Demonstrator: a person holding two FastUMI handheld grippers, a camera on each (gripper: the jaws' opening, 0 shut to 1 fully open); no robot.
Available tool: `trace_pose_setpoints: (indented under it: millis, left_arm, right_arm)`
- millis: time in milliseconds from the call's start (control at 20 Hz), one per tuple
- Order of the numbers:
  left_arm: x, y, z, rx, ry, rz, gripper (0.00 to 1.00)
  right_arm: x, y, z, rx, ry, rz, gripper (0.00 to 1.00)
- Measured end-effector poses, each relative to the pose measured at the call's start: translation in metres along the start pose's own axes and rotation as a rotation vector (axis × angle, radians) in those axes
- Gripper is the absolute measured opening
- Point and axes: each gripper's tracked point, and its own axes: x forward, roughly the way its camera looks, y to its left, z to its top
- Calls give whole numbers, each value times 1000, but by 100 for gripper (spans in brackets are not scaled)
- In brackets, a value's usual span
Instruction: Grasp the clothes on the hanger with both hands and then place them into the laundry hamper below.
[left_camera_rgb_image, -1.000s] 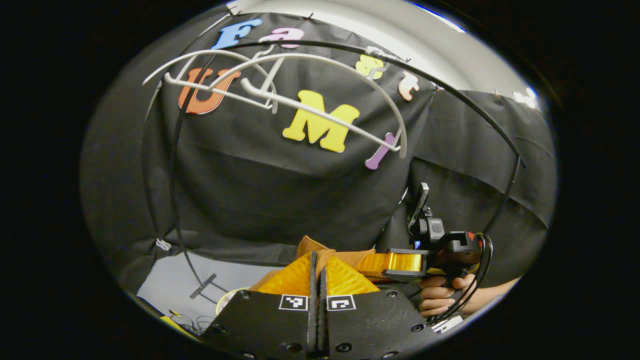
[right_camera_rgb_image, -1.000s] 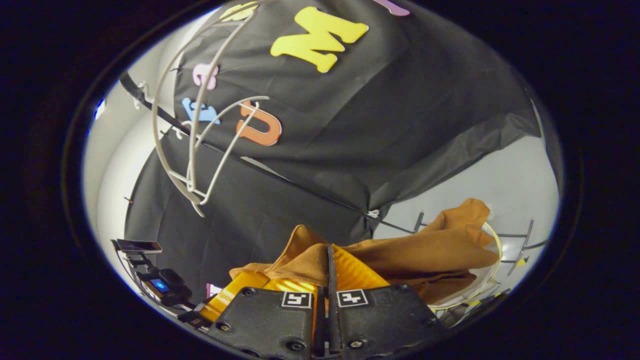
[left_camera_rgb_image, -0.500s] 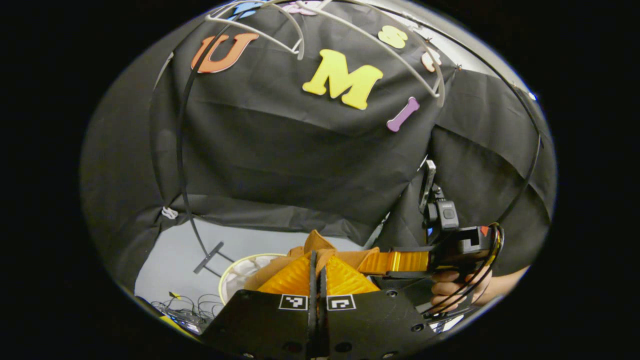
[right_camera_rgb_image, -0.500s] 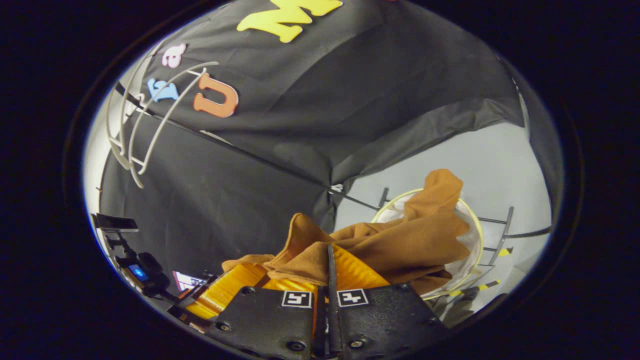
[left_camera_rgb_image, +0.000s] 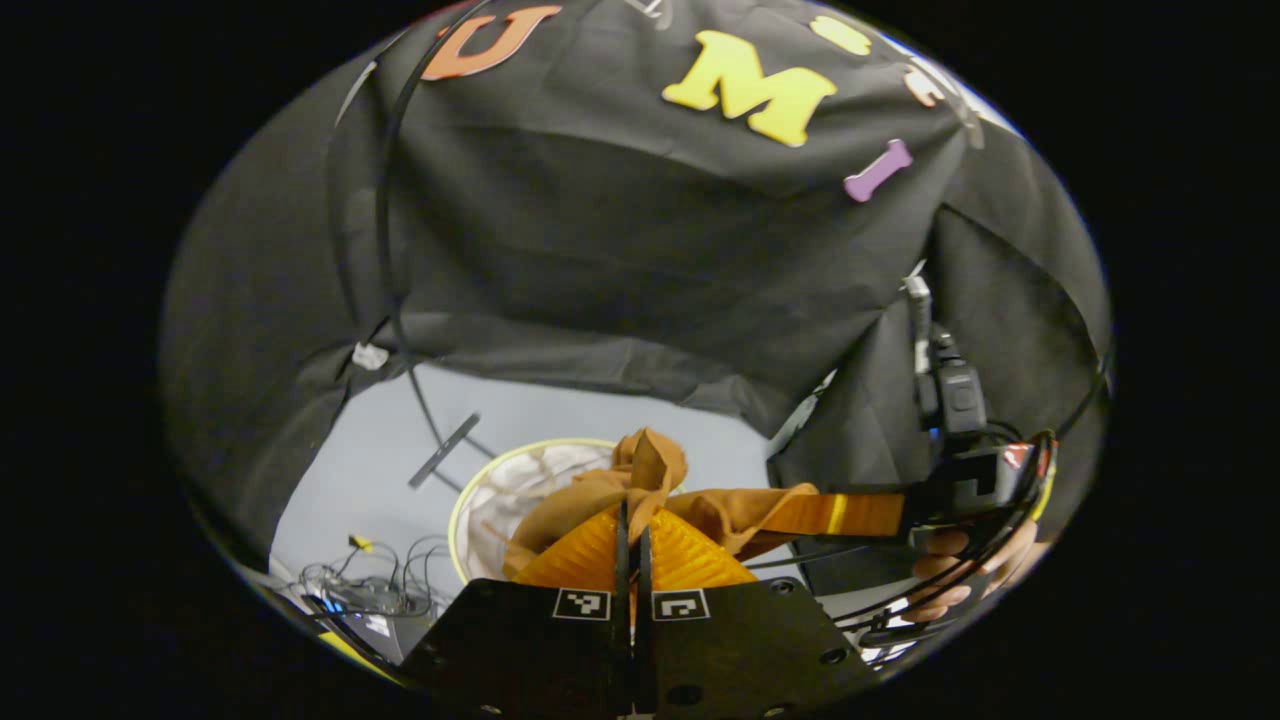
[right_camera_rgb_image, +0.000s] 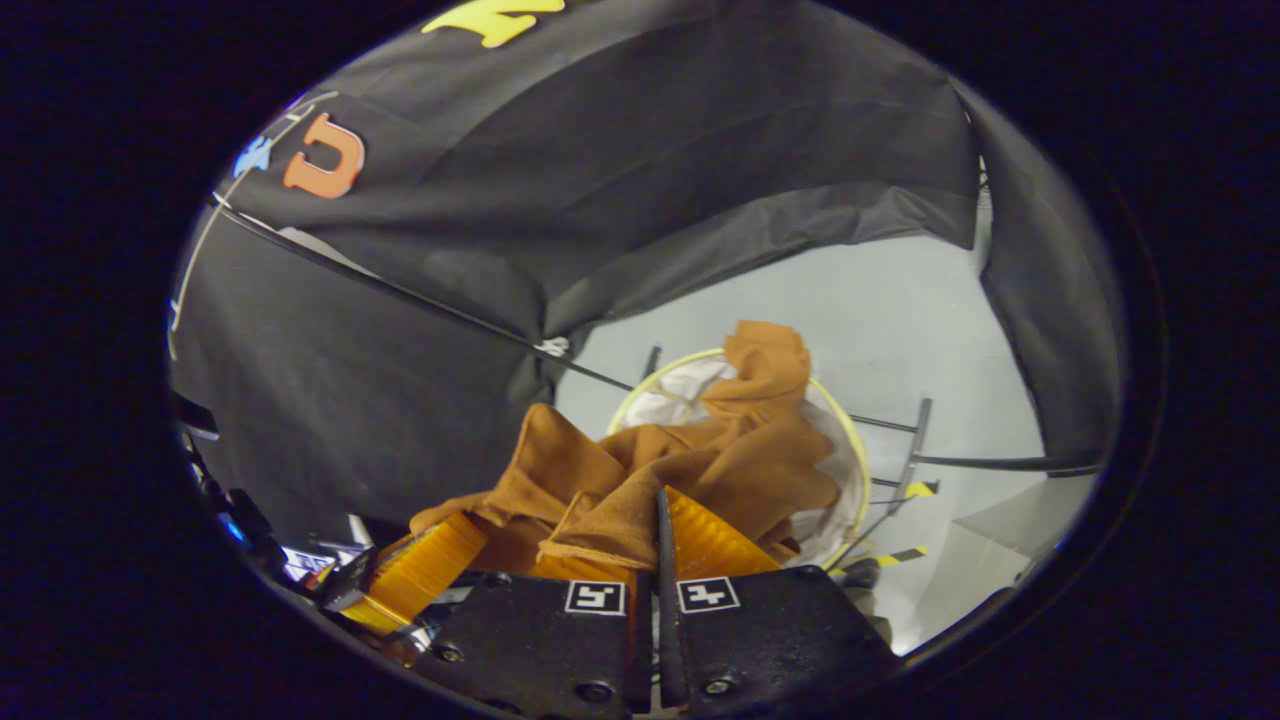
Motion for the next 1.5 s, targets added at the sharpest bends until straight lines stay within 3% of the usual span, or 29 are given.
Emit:
trace_pose_setpoints:
  millis: [100,150,400,450,700,750,800,1050,1350,1400,1450,1500]
  left_arm:
    - [9,2,-11,-66,77,-1,0]
    - [10,4,-17,-85,104,17,14]
    - [-5,11,-30,-76,112,42,85]
    - [-7,10,-29,-69,102,47,92]
    - [-48,-8,-10,8,13,76,96]
    - [-57,-12,-5,31,-14,85,100]
    - [-67,-16,1,54,-42,92,96]
    - [-125,-49,33,147,-205,125,100]
    - [-232,-93,80,214,-484,141,100]
    - [-247,-98,85,229,-528,153,97]
    - [-261,-102,89,238,-569,163,92]
    - [-281,-109,90,244,-605,171,97]
  right_arm:
    - [-6,-7,-4,1,21,-17,10]
    - [-12,-4,-3,1,17,-17,12]
    - [-38,-24,14,-105,-84,-76,45]
    - [-52,-29,19,-131,-115,-94,47]
    - [-122,-22,38,-254,-275,-163,52]
    - [-132,-25,39,-277,-308,-169,65]
    - [-144,-21,41,-301,-339,-165,79]
    - [-220,13,35,-459,-515,-118,79]
    - [-339,40,41,-579,-770,-37,79]
    - [-358,38,45,-595,-807,-23,81]
    - [-379,36,47,-607,-830,-20,90]
    - [-395,35,46,-612,-850,-11,100]
